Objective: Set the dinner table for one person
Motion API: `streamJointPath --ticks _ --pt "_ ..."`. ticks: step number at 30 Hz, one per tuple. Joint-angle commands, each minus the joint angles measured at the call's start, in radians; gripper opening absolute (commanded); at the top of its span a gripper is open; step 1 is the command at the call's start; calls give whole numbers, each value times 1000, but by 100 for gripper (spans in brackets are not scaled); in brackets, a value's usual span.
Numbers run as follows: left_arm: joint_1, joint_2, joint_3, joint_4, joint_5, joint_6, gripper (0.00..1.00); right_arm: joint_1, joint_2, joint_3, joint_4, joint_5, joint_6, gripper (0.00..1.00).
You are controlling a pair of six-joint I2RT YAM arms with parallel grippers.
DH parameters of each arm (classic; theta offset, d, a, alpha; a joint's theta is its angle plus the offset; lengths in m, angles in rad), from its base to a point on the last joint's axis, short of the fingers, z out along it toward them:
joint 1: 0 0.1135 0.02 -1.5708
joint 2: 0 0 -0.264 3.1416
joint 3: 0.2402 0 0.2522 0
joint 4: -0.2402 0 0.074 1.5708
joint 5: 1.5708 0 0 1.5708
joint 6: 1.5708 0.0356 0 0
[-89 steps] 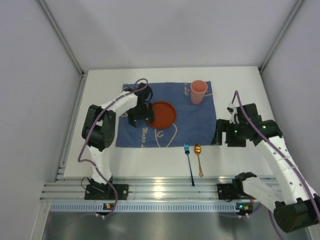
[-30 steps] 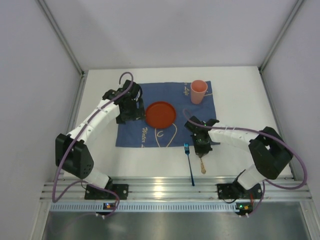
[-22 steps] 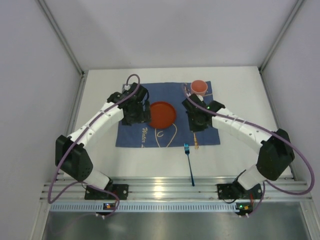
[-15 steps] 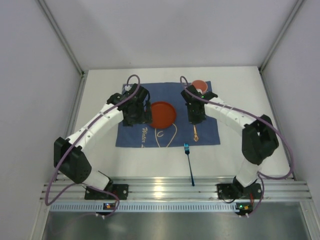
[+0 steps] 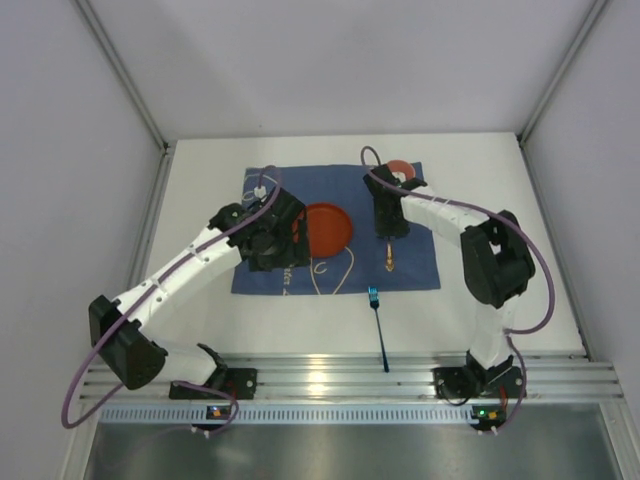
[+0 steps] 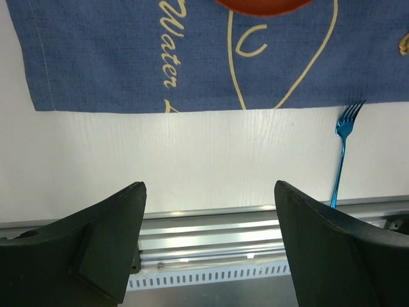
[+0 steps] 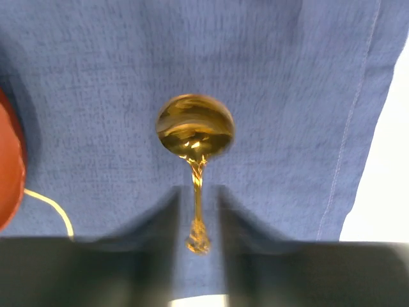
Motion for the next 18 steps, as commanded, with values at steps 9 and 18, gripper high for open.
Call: streamJointPath --ticks 9,18 --pt "-218 136 25 58 -17 -135 86 -5 -440 -206 -28 52 47 81" --pt "-437 413 103 170 -19 -274 85 -5 -960 -295 -313 -8 113 82"
